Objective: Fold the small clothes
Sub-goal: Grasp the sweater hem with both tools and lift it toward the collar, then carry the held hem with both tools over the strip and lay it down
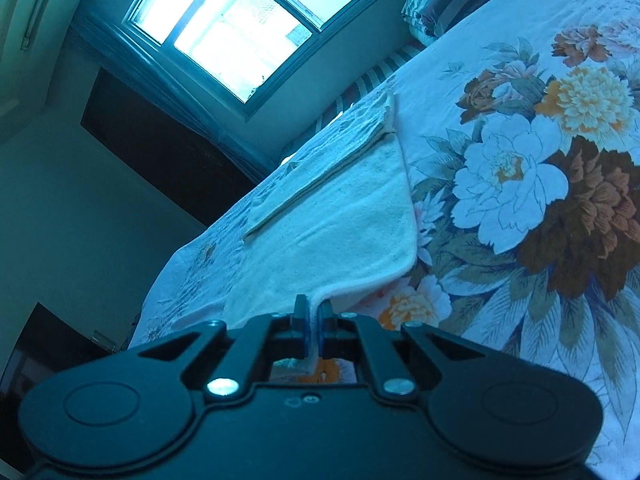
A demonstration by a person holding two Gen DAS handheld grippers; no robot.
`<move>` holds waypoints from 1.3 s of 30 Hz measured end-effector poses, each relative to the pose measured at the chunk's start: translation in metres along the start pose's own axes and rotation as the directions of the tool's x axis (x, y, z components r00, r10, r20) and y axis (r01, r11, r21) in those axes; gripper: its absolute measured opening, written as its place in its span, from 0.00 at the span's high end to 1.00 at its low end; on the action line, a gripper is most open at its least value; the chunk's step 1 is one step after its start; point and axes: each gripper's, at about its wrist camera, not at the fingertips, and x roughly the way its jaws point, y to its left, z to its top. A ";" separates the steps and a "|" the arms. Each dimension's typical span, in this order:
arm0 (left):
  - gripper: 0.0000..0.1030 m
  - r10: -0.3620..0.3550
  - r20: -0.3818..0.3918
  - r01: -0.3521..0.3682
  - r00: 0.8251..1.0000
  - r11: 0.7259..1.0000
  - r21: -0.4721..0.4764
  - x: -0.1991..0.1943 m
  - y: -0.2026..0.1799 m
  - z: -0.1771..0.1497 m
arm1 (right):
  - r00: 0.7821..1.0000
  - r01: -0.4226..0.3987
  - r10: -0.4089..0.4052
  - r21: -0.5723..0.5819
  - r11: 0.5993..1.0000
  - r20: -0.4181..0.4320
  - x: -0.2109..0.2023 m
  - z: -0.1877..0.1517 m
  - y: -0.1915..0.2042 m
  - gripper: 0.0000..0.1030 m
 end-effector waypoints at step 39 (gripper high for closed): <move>0.41 0.198 0.068 -0.203 0.978 0.976 0.077 0.314 0.028 0.258 | 0.998 0.037 -0.042 0.137 0.990 0.037 0.308 0.282 -0.127 0.71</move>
